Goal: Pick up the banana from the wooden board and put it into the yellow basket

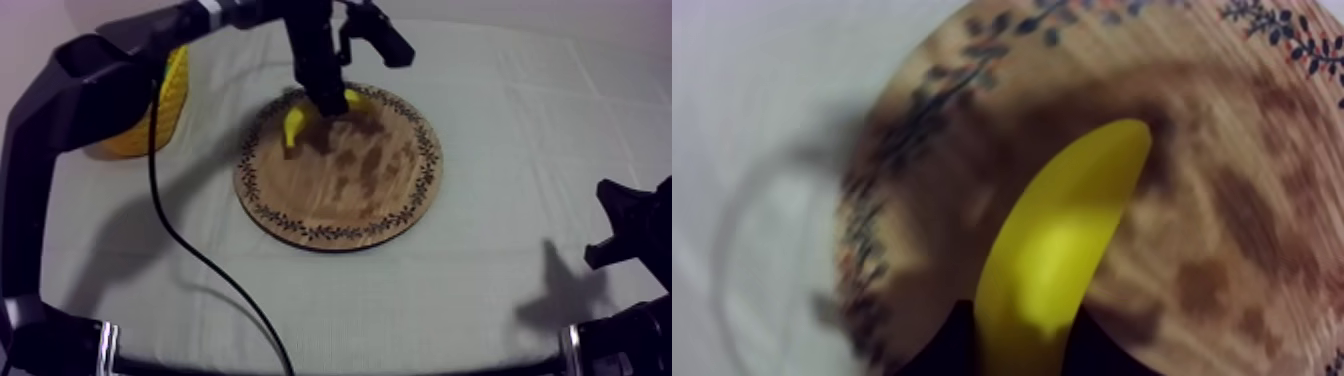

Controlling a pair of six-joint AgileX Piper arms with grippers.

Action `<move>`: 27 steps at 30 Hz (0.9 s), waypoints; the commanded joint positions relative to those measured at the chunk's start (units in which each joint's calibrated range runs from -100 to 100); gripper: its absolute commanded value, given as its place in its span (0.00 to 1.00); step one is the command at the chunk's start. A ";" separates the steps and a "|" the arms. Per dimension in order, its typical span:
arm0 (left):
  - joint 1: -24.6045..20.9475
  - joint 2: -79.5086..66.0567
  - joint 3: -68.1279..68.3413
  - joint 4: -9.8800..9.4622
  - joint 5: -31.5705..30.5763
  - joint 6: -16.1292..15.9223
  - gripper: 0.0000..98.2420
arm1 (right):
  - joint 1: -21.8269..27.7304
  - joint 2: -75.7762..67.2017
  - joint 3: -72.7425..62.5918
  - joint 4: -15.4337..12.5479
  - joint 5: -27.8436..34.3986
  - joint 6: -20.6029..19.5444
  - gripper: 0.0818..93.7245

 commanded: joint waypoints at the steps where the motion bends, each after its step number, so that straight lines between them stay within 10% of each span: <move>1: -1.19 -6.84 4.85 -0.02 -0.19 1.05 0.08 | 0.01 0.03 -0.03 0.00 -0.02 0.03 0.00; 27: -21.04 -37.24 14.03 -1.15 0.33 2.37 0.18 | 0.01 0.03 -0.03 0.00 -0.02 -0.01 0.00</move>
